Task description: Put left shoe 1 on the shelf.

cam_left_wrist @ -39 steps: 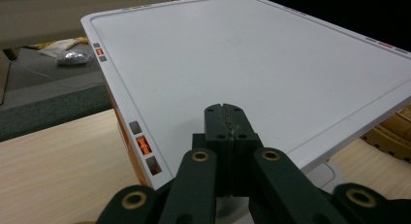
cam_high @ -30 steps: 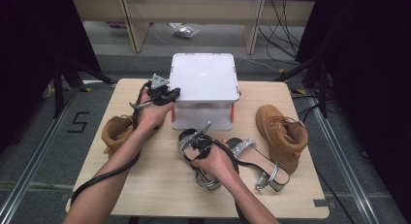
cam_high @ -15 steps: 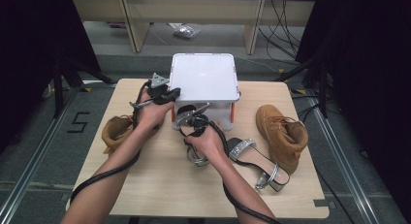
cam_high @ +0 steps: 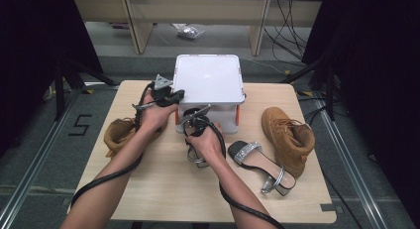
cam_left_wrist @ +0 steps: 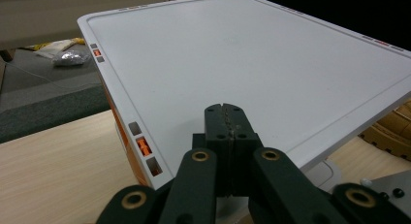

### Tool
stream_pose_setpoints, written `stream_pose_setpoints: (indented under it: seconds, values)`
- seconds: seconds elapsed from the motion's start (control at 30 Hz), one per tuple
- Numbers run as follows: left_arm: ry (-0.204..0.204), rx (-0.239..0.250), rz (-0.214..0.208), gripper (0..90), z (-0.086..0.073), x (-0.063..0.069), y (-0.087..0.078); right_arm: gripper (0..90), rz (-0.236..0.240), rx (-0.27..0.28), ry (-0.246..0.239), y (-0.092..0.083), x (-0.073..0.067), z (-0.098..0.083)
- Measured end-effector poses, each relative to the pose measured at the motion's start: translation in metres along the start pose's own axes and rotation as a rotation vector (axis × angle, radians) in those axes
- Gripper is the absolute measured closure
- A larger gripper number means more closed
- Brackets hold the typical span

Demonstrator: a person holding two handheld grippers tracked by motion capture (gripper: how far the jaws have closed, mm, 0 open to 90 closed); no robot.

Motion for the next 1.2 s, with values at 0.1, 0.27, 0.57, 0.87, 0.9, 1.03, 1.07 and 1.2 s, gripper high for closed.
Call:
stream_pose_setpoints:
  seconds: [0.1,0.27,0.57,0.87,0.9,1.03,1.07,1.2]
  values:
    - [0.004,0.003,0.001,89.7,0.000,0.000,0.000,43.0,-0.012,0.010,0.012,0.002,-0.001,-0.001]
    - [0.006,0.002,0.000,89.8,0.000,0.000,0.000,41.5,-0.021,-0.001,0.002,0.002,-0.004,-0.003]
    - [0.012,0.002,-0.001,89.7,0.000,0.000,0.000,36.4,0.022,0.062,-0.013,-0.032,-0.008,-0.004]
    - [0.007,0.003,0.002,89.8,0.000,0.000,0.000,69.7,0.037,0.089,-0.084,-0.079,0.012,-0.019]
    - [0.009,0.003,0.003,89.7,-0.001,0.000,0.000,76.3,0.029,0.090,-0.099,-0.084,0.019,-0.025]
    - [0.012,0.003,0.004,89.7,0.000,0.000,0.000,85.3,0.028,0.087,-0.148,-0.089,0.028,-0.039]
    - [0.012,0.003,0.004,89.7,0.000,0.000,0.000,85.3,0.028,0.087,-0.148,-0.089,0.028,-0.039]
    - [0.011,0.003,0.001,89.7,-0.001,0.000,-0.001,89.9,0.026,0.054,-0.185,-0.084,0.032,-0.057]
Point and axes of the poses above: each handheld gripper's, and its own axes: y roughly forward along the jaws, z roughly out of its top, x roughly to its right, the point moved 9 cm from there along y, roughly forward along the jaws, and after that the axes turned 11 degrees about y, right-handed, at the moved point
